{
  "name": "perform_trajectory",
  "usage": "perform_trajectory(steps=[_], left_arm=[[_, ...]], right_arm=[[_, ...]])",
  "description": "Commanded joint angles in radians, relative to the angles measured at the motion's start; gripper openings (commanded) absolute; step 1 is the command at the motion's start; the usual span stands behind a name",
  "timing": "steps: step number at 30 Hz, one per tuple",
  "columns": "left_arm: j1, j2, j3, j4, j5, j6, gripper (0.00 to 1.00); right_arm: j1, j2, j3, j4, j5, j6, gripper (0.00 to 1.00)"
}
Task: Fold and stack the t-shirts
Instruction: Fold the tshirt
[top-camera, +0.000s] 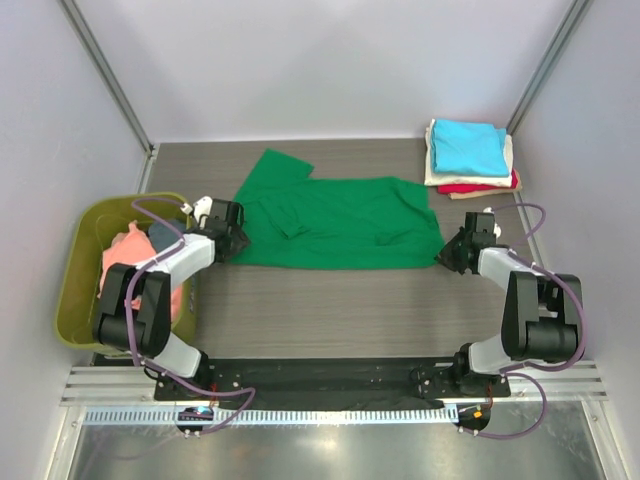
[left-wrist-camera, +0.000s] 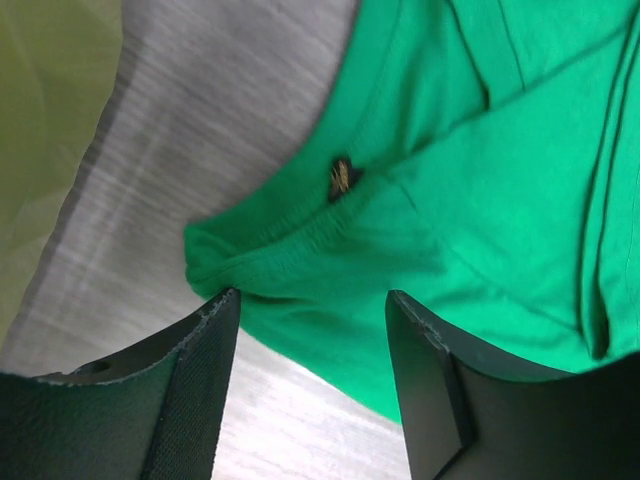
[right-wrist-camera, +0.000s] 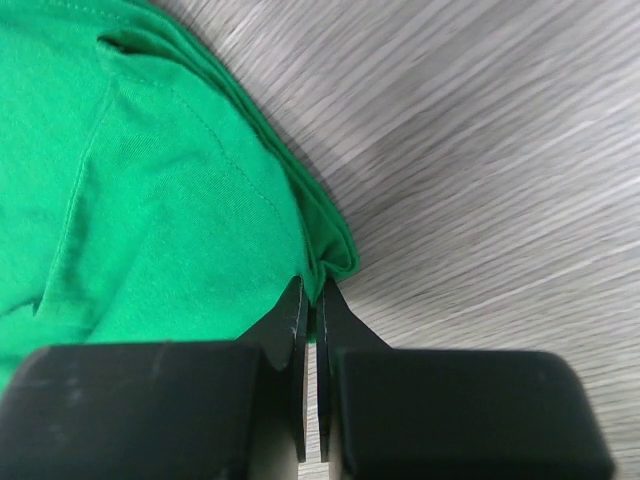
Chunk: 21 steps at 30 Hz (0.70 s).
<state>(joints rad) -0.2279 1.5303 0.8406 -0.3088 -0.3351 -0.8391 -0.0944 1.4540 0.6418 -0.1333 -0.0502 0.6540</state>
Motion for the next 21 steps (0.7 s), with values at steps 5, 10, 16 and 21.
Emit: perform_trajectory(steps=[5, 10, 16, 21], left_arm=[[0.021, 0.022, -0.058, -0.076, 0.099, -0.064, 0.59], [-0.004, -0.085, -0.104, -0.107, 0.100, -0.069, 0.58], [-0.021, -0.150, -0.152, -0.107, 0.113, -0.104, 0.58], [-0.024, -0.110, -0.172, -0.073, 0.108, -0.106, 0.59]], right_arm=[[-0.051, 0.003, 0.016, -0.012, 0.026, 0.006, 0.01], [-0.053, 0.035, 0.021, -0.003, 0.015, 0.007, 0.01], [-0.068, 0.037, 0.050, -0.009, 0.012, 0.009, 0.01], [-0.096, 0.040, 0.058, -0.008, -0.007, 0.010, 0.01]])
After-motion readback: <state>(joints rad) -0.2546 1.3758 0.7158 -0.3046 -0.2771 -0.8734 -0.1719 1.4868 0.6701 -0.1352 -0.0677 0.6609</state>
